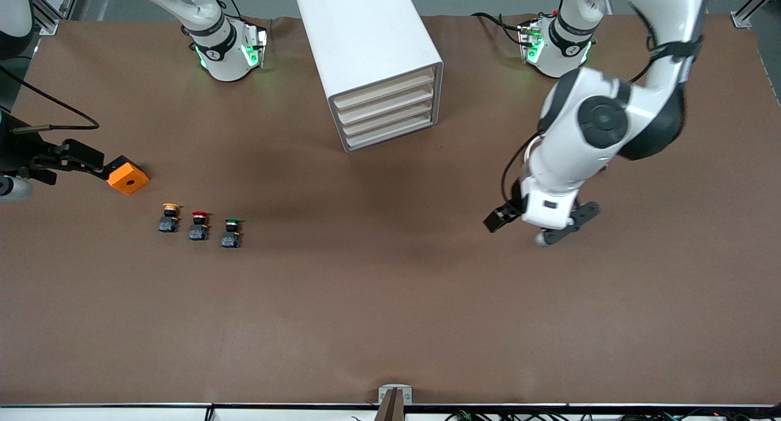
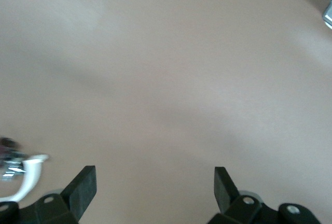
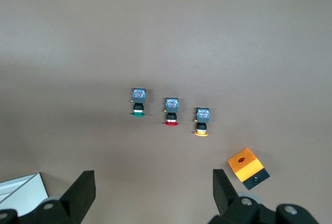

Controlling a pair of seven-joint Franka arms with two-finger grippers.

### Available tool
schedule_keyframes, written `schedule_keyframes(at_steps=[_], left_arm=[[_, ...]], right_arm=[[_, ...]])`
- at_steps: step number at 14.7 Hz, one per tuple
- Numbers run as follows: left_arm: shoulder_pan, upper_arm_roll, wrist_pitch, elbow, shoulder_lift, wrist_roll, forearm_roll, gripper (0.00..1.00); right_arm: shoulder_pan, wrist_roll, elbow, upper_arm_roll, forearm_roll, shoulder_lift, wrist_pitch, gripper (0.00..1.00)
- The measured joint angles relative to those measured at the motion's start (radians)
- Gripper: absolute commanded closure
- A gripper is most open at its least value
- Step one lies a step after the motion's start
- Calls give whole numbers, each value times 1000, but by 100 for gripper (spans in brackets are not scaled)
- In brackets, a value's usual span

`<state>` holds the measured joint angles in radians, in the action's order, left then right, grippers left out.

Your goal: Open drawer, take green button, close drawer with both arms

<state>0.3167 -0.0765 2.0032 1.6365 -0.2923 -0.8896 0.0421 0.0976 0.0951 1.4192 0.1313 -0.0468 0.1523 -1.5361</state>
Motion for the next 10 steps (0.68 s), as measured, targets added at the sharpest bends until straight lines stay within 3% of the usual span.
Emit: schedule_keyframes(at_steps=[10], left_arm=[[-194,1,-224,-143,136,284,-29,0]], right_arm=[[-9,-5,-25,4,6,0,21,0]])
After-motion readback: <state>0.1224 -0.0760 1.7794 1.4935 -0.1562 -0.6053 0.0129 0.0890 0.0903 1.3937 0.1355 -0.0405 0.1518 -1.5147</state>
